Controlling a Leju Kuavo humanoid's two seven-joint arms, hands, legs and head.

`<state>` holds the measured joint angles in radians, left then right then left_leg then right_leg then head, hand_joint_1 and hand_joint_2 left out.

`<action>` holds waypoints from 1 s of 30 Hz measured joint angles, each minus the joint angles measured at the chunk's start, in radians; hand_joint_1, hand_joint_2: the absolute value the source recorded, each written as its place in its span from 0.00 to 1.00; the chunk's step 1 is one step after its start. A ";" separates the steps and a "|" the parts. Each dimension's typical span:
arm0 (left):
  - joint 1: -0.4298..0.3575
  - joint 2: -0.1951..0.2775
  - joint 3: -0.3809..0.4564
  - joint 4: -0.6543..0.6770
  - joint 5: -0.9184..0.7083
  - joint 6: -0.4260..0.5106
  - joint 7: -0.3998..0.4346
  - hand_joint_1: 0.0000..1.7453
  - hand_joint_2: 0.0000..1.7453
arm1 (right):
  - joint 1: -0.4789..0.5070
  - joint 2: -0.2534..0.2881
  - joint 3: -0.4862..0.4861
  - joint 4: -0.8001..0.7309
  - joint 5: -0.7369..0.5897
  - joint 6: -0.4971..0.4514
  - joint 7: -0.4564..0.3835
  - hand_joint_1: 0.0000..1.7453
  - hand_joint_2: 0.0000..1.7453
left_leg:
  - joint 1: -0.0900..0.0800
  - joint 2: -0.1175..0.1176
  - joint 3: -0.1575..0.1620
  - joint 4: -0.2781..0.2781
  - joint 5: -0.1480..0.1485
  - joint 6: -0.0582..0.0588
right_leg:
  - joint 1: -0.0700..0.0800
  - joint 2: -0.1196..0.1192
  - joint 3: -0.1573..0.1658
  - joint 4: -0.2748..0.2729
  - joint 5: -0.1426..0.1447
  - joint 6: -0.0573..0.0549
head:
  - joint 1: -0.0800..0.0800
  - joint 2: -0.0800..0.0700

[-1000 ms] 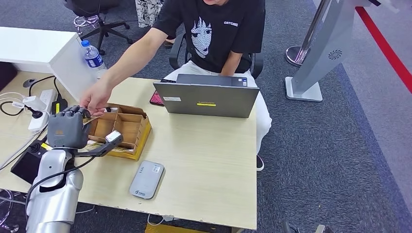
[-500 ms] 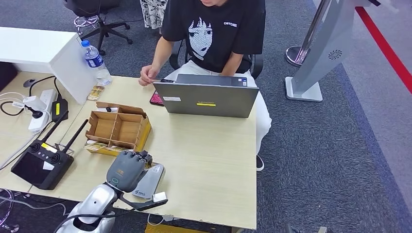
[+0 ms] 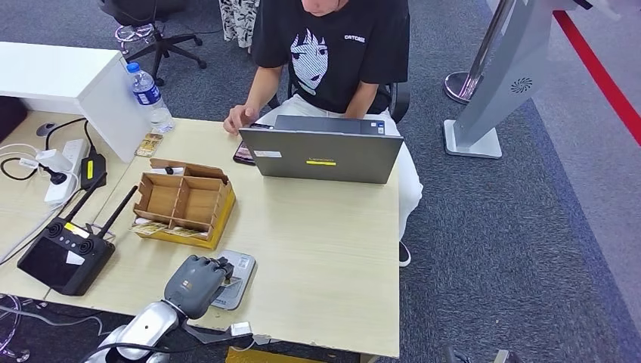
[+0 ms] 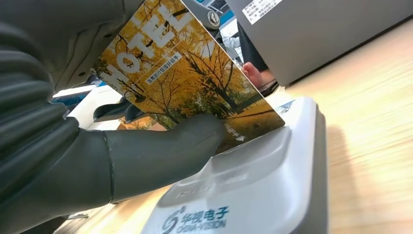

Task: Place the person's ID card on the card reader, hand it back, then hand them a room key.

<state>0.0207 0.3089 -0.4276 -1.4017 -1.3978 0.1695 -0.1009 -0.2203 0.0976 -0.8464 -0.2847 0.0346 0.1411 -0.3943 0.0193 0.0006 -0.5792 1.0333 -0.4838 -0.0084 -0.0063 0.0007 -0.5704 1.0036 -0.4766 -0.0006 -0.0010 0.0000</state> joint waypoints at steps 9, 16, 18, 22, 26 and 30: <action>-0.078 -0.112 0.005 0.007 -0.034 0.132 0.039 1.00 1.00 | 0.005 -0.001 -0.029 0.002 0.009 0.004 -0.011 0.00 1.00 | 0.000 -0.001 -0.001 0.001 0.001 0.001 | 0.000 -0.002 0.000 0.000 0.001 0.001 | 0.000 0.000; -0.228 -0.182 0.103 -0.034 -0.048 0.093 0.056 1.00 1.00 | 0.000 -0.001 -0.035 0.002 0.057 -0.003 0.006 0.00 1.00 | 0.000 -0.001 -0.001 0.001 0.003 0.001 | 0.000 -0.002 -0.001 0.000 0.002 0.000 | 0.000 0.000; -0.284 -0.192 0.145 -0.027 -0.041 0.063 0.058 1.00 1.00 | -0.006 -0.001 -0.035 0.003 0.068 -0.008 0.012 0.00 1.00 | 0.000 -0.001 -0.001 0.001 0.004 0.000 | 0.000 -0.002 -0.001 0.000 0.003 0.000 | 0.000 0.000; -0.402 -0.201 0.223 0.032 -0.045 0.010 0.060 1.00 1.00 | -0.024 -0.001 -0.034 0.005 0.100 -0.018 0.030 0.00 1.00 | 0.000 -0.001 -0.001 0.001 0.005 -0.001 | 0.000 -0.001 -0.001 0.001 0.004 -0.001 | 0.000 0.000; -0.507 -0.202 0.289 0.143 -0.057 -0.003 0.067 1.00 1.00 | -0.045 0.000 -0.030 0.008 0.131 -0.031 0.045 0.00 1.00 | 0.000 -0.001 -0.001 0.001 0.005 -0.001 | 0.000 -0.001 -0.002 0.002 0.004 -0.001 | 0.000 0.000; -0.576 -0.203 0.336 0.254 -0.080 0.005 0.077 1.00 1.00 | -0.057 0.000 -0.017 0.012 0.157 -0.038 0.055 0.00 1.00 | 0.000 -0.001 -0.002 0.001 0.005 -0.001 | 0.000 -0.001 -0.002 0.002 0.004 -0.001 | 0.000 0.000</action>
<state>-0.5549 0.1059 -0.0920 -1.1476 -1.4783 0.1744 -0.0243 -0.2777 0.0978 -0.8635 -0.2725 0.1914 0.1029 -0.3391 0.0196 -0.0001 -0.5809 1.0339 -0.4786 -0.0095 -0.0063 -0.0003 -0.5724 1.0053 -0.4724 -0.0018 -0.0010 0.0000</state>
